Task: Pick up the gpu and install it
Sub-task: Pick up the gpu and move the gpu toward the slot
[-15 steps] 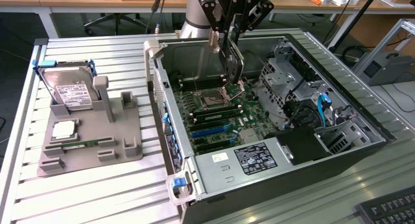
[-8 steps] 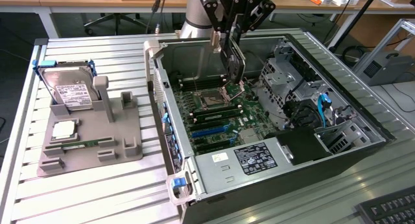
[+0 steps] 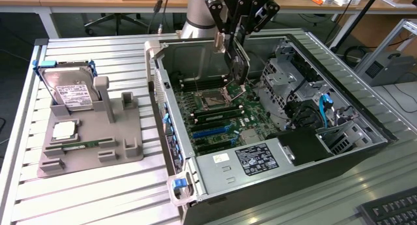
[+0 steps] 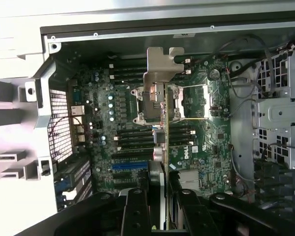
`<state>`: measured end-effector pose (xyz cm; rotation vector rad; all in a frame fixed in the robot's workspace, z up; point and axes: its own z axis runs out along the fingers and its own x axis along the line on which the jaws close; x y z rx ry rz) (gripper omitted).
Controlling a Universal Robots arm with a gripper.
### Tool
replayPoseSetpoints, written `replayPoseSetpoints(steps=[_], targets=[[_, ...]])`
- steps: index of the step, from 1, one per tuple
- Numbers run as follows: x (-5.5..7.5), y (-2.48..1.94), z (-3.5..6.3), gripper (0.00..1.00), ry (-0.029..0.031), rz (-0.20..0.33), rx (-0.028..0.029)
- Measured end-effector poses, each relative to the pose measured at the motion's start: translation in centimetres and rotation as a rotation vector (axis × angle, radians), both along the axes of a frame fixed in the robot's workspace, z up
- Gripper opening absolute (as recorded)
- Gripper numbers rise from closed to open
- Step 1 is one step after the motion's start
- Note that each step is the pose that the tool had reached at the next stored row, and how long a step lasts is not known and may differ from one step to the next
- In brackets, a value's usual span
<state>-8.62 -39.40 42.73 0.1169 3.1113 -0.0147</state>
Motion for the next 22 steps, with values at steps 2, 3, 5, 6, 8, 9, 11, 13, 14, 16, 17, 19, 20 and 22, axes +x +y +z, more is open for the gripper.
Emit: replayPoseSetpoints(steps=[2, 3, 5, 6, 8, 9, 11, 13, 14, 16, 17, 19, 20, 22], targets=[[0.3, 0.00, -0.06, 0.27, 0.0000, 0.000, -0.0003], [0.4, 0.00, -0.09, 0.27, 0.0000, 0.000, -0.0005], [0.6, 0.00, -0.16, 0.27, 0.0000, 0.000, -0.0007], [0.8, 0.00, -0.19, 0.27, -0.0001, 0.000, -0.0009], [1.1, 0.00, -0.27, 0.27, 0.0000, 0.000, -0.0012], [1.3, 0.00, -0.32, 0.27, 0.0000, 0.000, -0.0014], [1.6, 0.00, -0.39, 0.27, 0.0000, 0.000, -0.0016], [1.9, 0.00, -0.46, 0.27, 0.0000, 0.000, -0.0018], [2.1, 0.00, -0.49, 0.27, 0.0000, 0.000, -0.0020], [2.4, 0.00, -0.55, 0.27, 0.0000, 0.000, -0.0022], [2.5, 0.00, -0.57, 0.27, 0.0000, 0.000, -0.0023], [2.8, 0.00, -0.65, 0.27, -0.0001, 0.000, -0.0027], [3.0, 0.00, -0.68, 0.27, 0.0000, 0.000, -0.0029], [3.7, 0.00, -0.83, 0.27, 0.0000, 0.000, -0.0035]])
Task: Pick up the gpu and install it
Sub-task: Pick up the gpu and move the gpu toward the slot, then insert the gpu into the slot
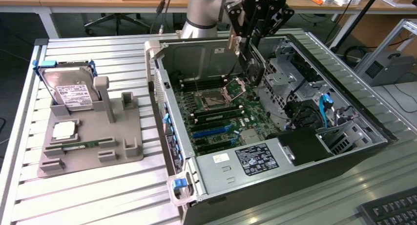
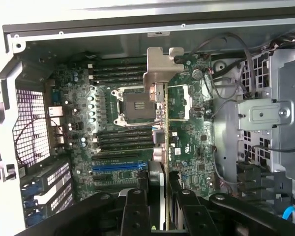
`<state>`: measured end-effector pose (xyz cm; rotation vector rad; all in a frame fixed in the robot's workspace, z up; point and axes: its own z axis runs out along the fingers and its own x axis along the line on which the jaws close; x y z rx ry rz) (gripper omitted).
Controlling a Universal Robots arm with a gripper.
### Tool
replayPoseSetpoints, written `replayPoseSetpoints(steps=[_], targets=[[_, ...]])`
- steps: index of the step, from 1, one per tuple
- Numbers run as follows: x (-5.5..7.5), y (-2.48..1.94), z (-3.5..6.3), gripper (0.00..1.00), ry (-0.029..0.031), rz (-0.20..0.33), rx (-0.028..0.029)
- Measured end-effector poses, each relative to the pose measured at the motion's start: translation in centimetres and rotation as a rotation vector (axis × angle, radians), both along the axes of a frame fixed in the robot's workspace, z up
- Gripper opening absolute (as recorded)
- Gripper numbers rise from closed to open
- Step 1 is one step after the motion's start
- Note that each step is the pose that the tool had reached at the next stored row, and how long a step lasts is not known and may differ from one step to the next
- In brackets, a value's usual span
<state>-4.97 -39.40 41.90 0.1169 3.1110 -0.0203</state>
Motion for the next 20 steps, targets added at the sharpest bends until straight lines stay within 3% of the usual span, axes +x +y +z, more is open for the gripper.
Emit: replayPoseSetpoints(steps=[3, 10, 20], targets=[[0.84, 0.00, -0.14, 0.27, 0.0001, 0.000, -0.0005], [0.85, 0.00, -0.15, 0.27, 0.0000, 0.004, -0.0004], [0.85, 0.00, -0.14, 0.27, 0.0000, 0.125, -0.0004]])
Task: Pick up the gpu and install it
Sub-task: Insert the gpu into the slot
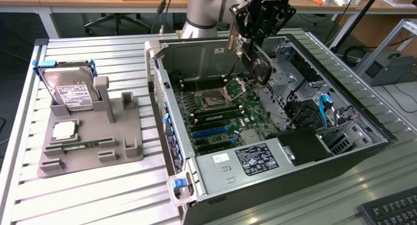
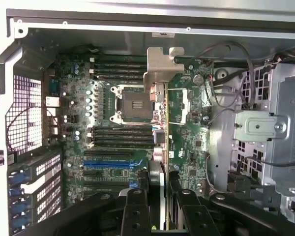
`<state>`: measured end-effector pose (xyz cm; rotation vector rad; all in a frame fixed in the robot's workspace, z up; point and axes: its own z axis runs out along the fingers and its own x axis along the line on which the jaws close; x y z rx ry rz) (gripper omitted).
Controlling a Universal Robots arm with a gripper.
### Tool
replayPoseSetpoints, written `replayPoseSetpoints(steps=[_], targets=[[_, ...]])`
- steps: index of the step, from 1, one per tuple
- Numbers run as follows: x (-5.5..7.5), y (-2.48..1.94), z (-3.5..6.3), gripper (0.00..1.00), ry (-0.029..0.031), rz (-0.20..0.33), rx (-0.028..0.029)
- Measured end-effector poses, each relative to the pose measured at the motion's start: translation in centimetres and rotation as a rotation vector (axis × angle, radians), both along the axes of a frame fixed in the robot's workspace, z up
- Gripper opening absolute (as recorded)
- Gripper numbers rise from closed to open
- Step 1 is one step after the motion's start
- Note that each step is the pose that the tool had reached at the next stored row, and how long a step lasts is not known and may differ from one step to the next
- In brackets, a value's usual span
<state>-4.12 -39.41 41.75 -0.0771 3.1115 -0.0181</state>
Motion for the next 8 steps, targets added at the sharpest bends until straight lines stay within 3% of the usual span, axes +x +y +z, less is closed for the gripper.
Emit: replayPoseSetpoints(steps=[8], targets=[[0.00, 0.00, -0.01, 0.27, 0.0000, 0.107, 0.0000]])
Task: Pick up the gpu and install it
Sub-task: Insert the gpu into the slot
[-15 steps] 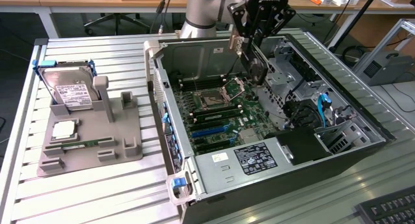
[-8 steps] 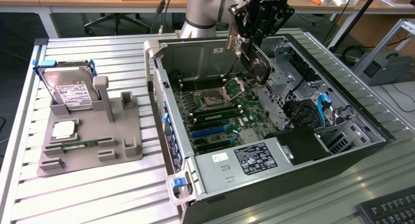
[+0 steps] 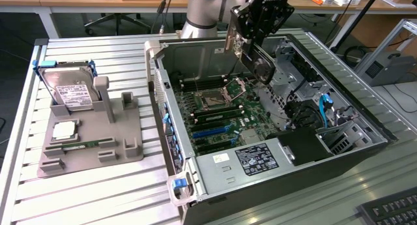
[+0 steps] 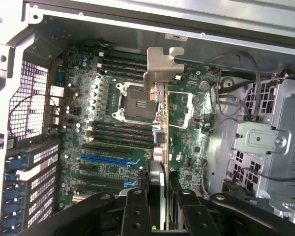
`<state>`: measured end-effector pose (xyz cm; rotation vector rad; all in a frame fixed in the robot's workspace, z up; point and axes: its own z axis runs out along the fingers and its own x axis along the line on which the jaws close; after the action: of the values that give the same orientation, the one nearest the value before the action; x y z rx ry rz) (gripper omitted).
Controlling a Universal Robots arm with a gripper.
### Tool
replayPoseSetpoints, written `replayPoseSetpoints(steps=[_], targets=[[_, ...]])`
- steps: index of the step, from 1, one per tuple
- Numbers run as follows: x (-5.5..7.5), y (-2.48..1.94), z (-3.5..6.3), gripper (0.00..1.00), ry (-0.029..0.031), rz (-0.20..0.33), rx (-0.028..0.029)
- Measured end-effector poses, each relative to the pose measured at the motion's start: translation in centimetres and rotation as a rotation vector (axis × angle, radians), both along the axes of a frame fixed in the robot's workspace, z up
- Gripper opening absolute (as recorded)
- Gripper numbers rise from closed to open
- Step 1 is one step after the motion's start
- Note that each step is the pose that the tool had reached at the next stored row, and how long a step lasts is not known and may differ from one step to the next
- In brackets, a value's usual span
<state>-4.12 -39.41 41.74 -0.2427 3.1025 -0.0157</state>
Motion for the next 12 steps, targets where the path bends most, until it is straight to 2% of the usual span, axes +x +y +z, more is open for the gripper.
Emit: replayPoseSetpoints(steps=[12], targets=[[0.01, 0.00, -0.02, 0.27, 0.0000, 0.105, 0.0000]])
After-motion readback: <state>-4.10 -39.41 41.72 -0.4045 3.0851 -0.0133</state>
